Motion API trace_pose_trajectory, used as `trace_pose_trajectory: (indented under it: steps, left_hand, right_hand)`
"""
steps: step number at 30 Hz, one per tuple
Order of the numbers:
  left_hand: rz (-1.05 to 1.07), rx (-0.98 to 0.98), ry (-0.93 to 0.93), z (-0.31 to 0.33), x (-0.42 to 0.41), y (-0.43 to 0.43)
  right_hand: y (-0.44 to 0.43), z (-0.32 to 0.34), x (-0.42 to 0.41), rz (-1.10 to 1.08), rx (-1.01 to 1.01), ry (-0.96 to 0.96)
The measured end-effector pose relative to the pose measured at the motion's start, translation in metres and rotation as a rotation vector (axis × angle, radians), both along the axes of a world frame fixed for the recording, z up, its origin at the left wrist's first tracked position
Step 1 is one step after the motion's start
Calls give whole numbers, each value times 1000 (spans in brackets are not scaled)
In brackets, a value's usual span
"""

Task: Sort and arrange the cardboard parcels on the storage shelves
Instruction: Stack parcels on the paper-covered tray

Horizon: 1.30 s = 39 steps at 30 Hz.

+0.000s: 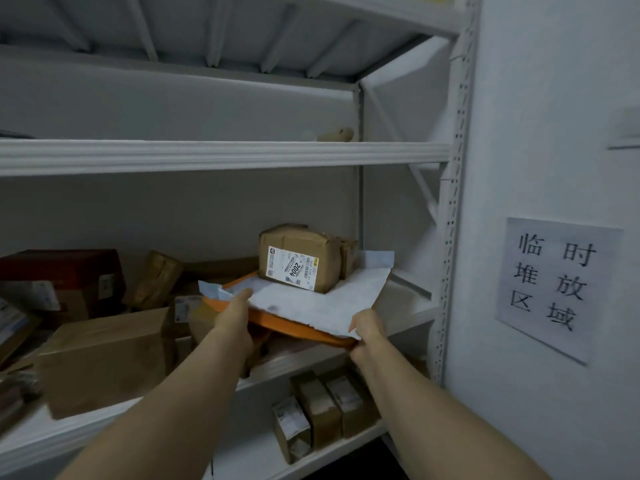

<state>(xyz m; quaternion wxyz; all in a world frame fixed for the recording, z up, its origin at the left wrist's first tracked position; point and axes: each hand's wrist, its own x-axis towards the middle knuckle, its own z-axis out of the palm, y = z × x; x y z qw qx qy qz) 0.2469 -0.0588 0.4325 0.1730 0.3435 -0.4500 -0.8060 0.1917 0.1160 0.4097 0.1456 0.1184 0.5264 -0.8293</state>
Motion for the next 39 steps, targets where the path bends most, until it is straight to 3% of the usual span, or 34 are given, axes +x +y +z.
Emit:
trace_pose_trajectory:
  steps: [8,21,28,31,35,39]
  left_hand:
    - [-82,59,-60,-16,-38,90]
    - [-31,153,-266,-55,-106,144]
    - [-20,155,-272,-75,-118,147]
    - [88,151,-253,-87,-125,155]
    - [88,11,-99,-110,-129,158]
    - [227,127,-225,-100,-114,166]
  right_hand:
    - [98,-25,-41,-62,182,-10]
    - [154,-75,-92,-144,108,-60]
    - [164,-91,-107,-56,114,-93]
    - [174,-97,-125,-10,152,-110]
    - [178,-104,-143,54,159,-93]
    - [172,-111,-149,135,207,-108]
